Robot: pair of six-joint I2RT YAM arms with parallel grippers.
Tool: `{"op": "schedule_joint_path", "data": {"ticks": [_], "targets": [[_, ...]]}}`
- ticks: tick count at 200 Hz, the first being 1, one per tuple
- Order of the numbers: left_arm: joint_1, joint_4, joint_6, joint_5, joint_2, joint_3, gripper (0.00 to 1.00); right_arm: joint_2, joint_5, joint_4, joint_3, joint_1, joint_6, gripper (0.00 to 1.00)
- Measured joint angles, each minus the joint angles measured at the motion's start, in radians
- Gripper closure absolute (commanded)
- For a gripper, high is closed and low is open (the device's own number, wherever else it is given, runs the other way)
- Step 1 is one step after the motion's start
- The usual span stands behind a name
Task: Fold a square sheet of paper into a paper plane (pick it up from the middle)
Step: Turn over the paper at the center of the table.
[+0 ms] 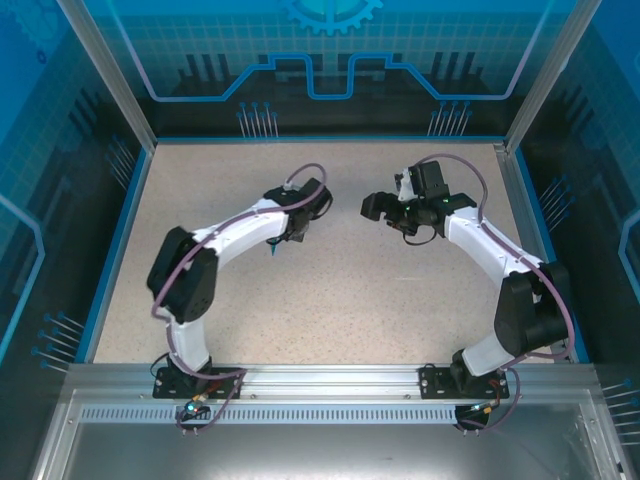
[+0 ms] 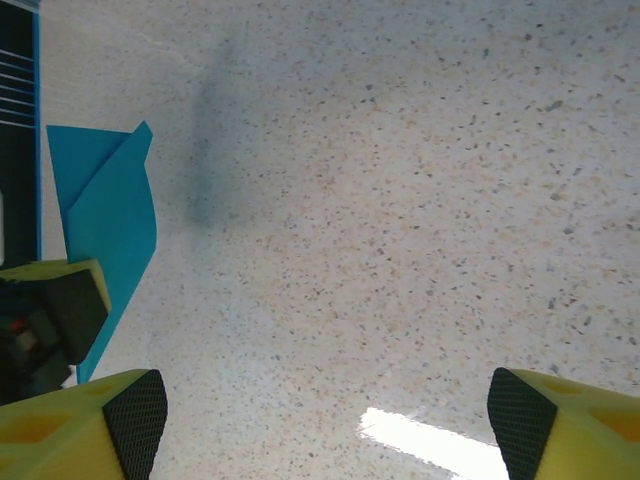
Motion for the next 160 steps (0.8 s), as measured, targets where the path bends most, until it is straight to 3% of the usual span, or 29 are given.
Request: {"op": "schedule_joint_path", "data": {"ticks": [27, 54, 105, 131, 160], "targets": [[-0.037, -0.039, -0.004, -0.045, 0.100, 0.025, 0.82, -0.001, 0.021, -0.005, -0.004, 0.000, 0.003, 0.13], [-0.055, -0.032, -0.014, 0.024, 0.143, 0.028, 0.65, -0.001, 0.034, -0.008, -0.004, 0.000, 0.008, 0.14], [-0.013, 0.093, -0.050, 0.354, 0.118, -0.016, 0.40, -0.001, 0.031, -0.007, -0.005, 0.000, 0.014, 0.14], [0.080, 0.172, -0.082, 0.579, 0.010, -0.105, 0.32, 0.006, 0.049, -0.014, 0.000, 0.026, 0.009, 0.14], [0.203, 0.249, -0.123, 0.739, -0.128, -0.173, 0.24, 0.078, 0.103, -0.034, 0.059, 0.134, 0.007, 0.17]]}}
